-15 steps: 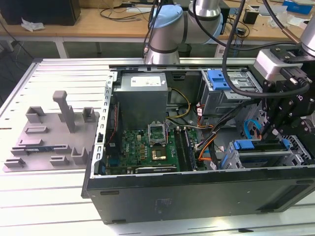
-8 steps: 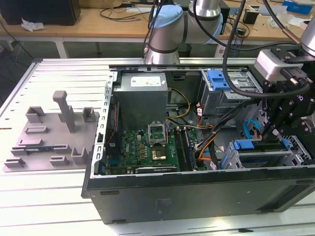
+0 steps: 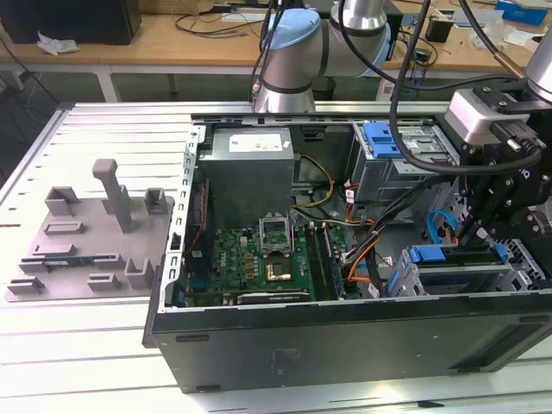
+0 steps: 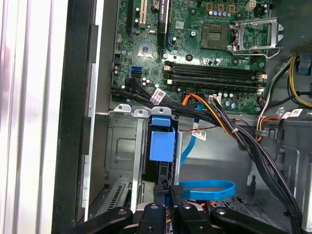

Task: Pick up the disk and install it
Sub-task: 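Insert the second disk wire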

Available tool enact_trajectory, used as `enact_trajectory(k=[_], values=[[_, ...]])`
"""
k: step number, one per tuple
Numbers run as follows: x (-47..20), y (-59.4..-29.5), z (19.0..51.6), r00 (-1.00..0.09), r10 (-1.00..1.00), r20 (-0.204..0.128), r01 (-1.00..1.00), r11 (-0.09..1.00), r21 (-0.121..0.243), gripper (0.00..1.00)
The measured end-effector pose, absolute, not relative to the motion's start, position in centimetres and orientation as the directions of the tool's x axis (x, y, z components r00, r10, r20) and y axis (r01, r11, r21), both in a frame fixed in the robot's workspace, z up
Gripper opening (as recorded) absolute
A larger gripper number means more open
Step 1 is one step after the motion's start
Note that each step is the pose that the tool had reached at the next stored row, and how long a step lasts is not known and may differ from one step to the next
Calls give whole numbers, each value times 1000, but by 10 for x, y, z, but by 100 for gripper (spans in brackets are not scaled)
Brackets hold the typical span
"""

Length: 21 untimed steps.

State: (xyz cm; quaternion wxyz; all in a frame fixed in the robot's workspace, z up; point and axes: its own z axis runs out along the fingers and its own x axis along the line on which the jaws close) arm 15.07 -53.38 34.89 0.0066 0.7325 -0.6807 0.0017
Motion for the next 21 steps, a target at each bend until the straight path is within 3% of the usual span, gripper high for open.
enact_trajectory(k=[21], values=[[151,-532,345,74,-997,11,-997,-74,7,16]])
